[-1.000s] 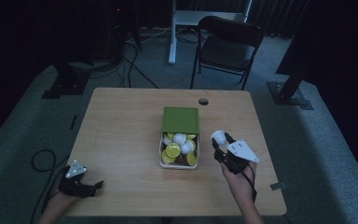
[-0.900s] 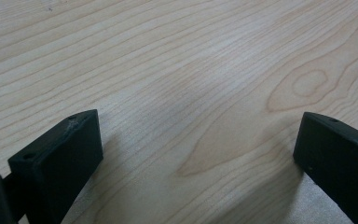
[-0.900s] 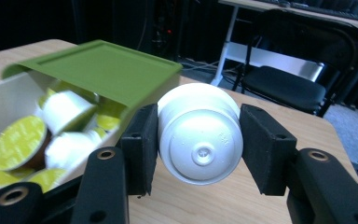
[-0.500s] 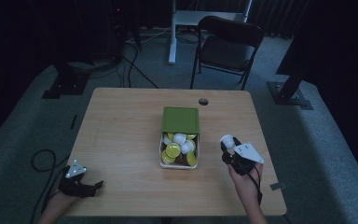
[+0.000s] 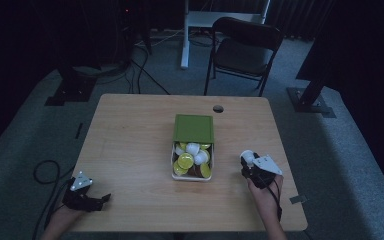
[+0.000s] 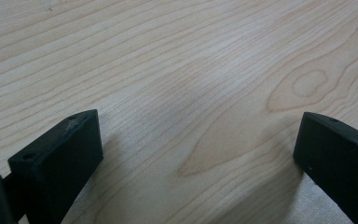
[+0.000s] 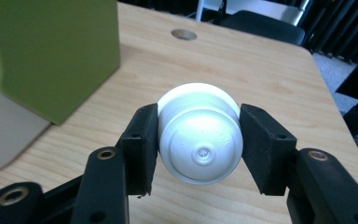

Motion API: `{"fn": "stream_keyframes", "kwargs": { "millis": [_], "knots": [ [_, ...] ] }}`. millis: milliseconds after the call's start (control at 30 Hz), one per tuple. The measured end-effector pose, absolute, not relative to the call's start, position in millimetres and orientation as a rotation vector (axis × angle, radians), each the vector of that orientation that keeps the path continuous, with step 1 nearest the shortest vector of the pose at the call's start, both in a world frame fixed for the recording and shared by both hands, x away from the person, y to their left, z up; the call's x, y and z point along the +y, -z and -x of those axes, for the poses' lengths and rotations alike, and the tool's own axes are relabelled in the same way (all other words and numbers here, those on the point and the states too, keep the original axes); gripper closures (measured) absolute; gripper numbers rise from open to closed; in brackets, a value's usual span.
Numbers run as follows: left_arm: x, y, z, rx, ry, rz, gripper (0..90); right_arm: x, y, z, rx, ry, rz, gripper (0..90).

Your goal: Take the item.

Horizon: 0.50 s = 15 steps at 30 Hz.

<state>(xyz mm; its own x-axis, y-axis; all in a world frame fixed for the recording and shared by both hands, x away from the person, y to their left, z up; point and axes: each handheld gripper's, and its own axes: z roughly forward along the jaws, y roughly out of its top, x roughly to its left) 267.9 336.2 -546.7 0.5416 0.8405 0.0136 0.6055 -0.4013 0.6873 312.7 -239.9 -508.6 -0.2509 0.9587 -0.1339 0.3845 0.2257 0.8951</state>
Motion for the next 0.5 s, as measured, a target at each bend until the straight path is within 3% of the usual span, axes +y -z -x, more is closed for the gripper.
{"fn": "stream_keyframes", "kwargs": {
  "millis": [500],
  "knots": [
    [336, 547, -268, 1.162, -0.479, -2.145, 1.2, -249, 532, -324, 1.807, -0.925, -1.319, 49.0]
  ]
}}
